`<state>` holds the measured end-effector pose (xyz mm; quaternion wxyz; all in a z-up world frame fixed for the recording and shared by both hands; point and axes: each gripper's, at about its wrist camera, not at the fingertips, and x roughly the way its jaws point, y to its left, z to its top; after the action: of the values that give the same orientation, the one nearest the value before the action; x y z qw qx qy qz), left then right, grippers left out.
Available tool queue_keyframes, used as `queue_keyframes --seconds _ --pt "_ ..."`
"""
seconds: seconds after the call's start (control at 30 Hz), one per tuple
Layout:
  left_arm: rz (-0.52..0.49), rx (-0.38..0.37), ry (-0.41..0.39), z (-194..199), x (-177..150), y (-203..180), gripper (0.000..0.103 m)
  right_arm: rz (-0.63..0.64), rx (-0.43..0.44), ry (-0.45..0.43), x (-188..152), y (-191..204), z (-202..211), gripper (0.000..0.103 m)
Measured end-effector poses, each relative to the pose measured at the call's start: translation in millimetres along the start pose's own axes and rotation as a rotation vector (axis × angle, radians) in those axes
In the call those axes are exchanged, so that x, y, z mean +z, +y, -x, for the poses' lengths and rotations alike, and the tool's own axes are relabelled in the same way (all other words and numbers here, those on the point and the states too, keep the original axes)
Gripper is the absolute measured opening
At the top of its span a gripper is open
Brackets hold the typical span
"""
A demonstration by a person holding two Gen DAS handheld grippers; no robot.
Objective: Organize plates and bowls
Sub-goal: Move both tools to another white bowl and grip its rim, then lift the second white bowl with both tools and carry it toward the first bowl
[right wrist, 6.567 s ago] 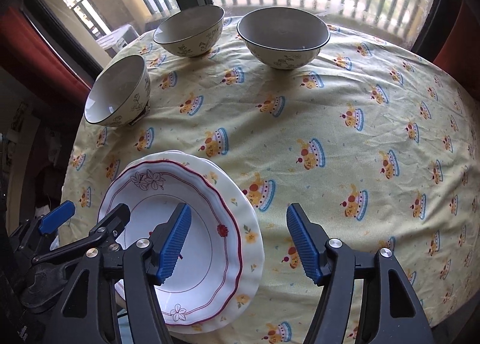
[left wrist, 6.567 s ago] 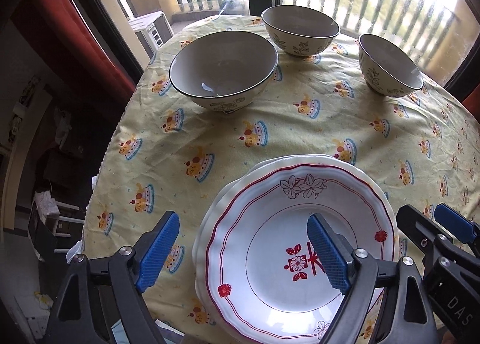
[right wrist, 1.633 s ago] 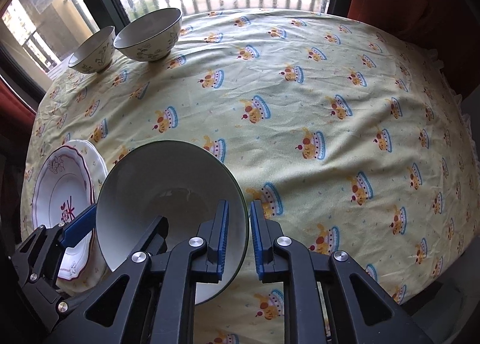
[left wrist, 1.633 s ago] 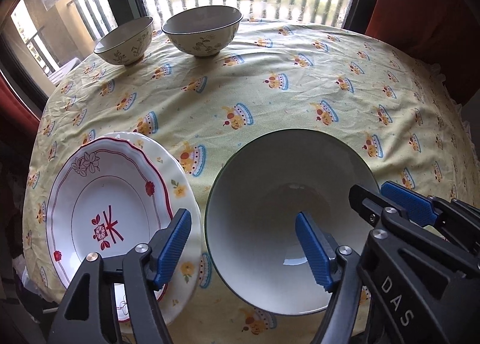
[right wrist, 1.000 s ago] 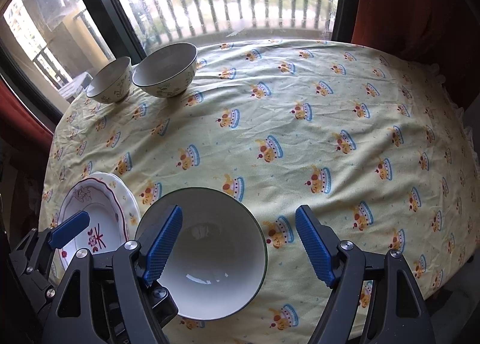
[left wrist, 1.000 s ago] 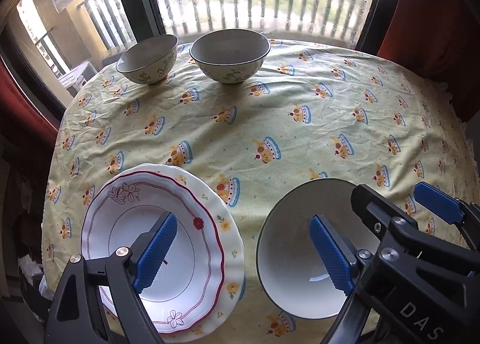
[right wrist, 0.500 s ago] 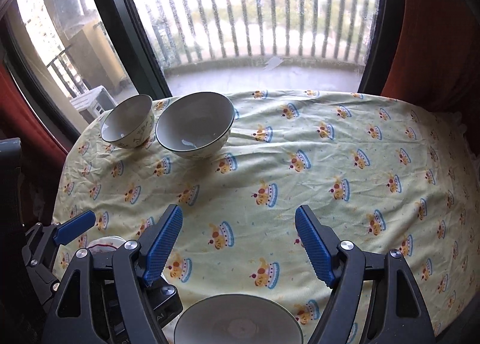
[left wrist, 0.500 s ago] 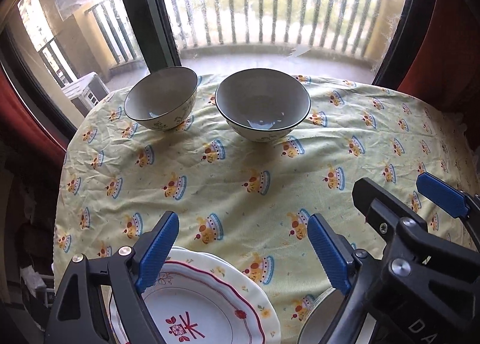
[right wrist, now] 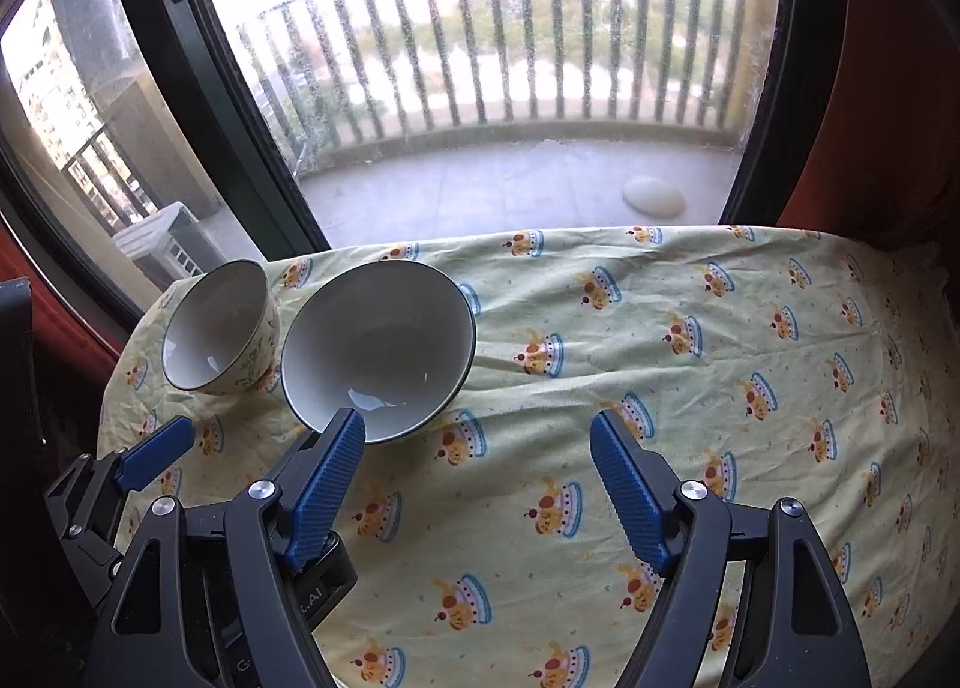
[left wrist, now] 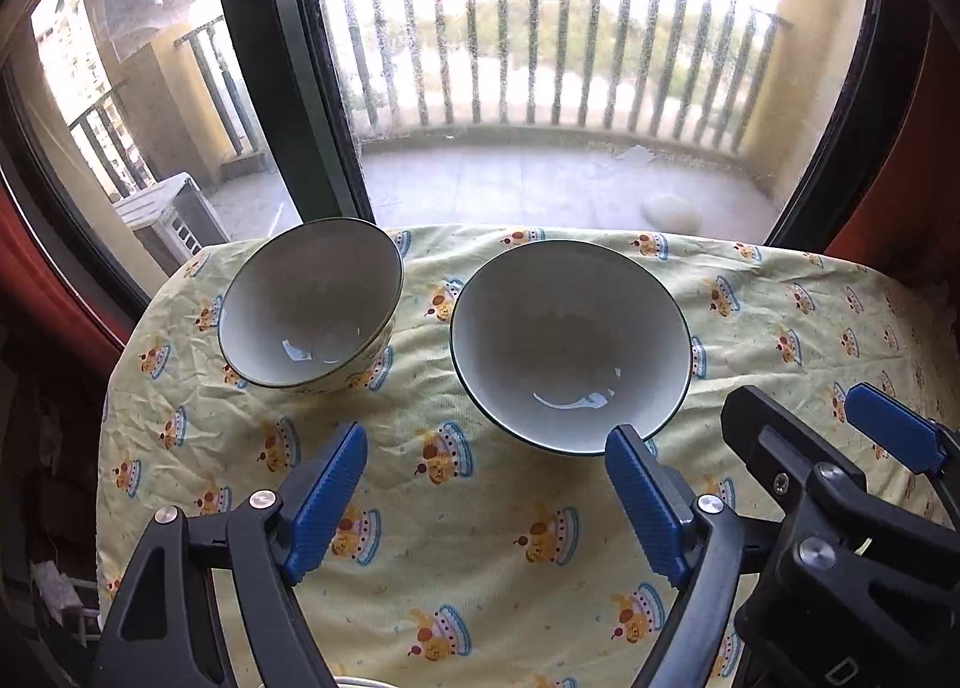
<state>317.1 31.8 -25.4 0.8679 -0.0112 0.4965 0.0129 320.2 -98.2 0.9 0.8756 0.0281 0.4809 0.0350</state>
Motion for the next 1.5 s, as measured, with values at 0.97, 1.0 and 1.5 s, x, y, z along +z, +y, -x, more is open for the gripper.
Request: queue_keyframes --seconds 0.97,1.0,1.5 --pt "-0.012 0.029 0.043 -88 29 3 0.026 0.025 -0.057 0.029 36 13 -102 0.014" --pt "-0.012 0.026 0.044 -88 29 3 0.026 0.028 -0.06 0.027 36 14 -103 0.014" --pt "-0.029 0.021 0.074 -79 18 2 0.026 0.019 -0.062 0.046 23 13 -93 0.014"
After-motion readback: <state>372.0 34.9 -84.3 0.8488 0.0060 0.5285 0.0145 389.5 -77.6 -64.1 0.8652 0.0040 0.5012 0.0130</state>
